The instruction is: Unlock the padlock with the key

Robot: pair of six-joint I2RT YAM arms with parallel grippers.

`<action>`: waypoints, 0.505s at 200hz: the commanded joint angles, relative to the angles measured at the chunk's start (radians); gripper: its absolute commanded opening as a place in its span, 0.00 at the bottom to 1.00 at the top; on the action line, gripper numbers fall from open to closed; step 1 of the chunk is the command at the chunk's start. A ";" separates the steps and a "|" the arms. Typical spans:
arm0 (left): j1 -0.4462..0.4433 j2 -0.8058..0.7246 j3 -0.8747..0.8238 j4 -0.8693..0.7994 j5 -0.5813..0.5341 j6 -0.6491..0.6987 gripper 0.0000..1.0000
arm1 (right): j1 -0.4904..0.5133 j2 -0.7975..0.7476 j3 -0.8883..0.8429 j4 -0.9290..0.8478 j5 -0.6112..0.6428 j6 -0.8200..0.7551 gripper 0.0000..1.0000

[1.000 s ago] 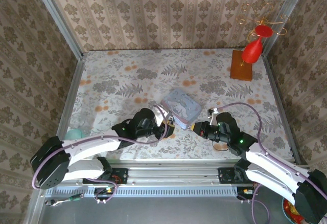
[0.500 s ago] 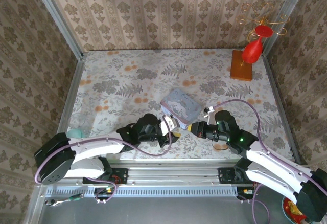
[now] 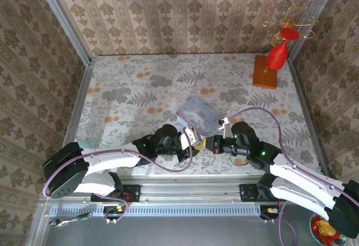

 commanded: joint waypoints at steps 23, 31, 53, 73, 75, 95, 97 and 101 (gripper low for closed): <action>0.007 -0.051 0.005 0.046 0.048 -0.025 0.27 | 0.025 0.003 0.028 -0.040 0.055 -0.047 0.00; 0.013 -0.058 -0.001 0.047 0.048 -0.033 0.29 | 0.027 0.003 0.027 -0.037 0.056 -0.048 0.00; 0.035 -0.076 -0.015 0.067 0.065 -0.063 0.31 | 0.042 0.007 0.035 -0.044 0.067 -0.065 0.00; 0.046 -0.087 -0.017 0.070 0.074 -0.074 0.30 | 0.059 0.016 0.044 -0.051 0.081 -0.080 0.00; 0.046 -0.087 -0.017 0.070 0.074 -0.073 0.30 | 0.061 0.017 0.044 -0.052 0.081 -0.080 0.00; 0.050 -0.082 -0.016 0.063 0.080 -0.072 0.30 | 0.071 0.020 0.045 -0.038 0.087 -0.081 0.00; 0.051 -0.081 -0.015 0.062 0.081 -0.072 0.30 | 0.071 0.020 0.044 -0.037 0.088 -0.081 0.00; 0.052 -0.079 -0.013 0.060 0.083 -0.072 0.30 | 0.072 0.020 0.044 -0.033 0.087 -0.081 0.00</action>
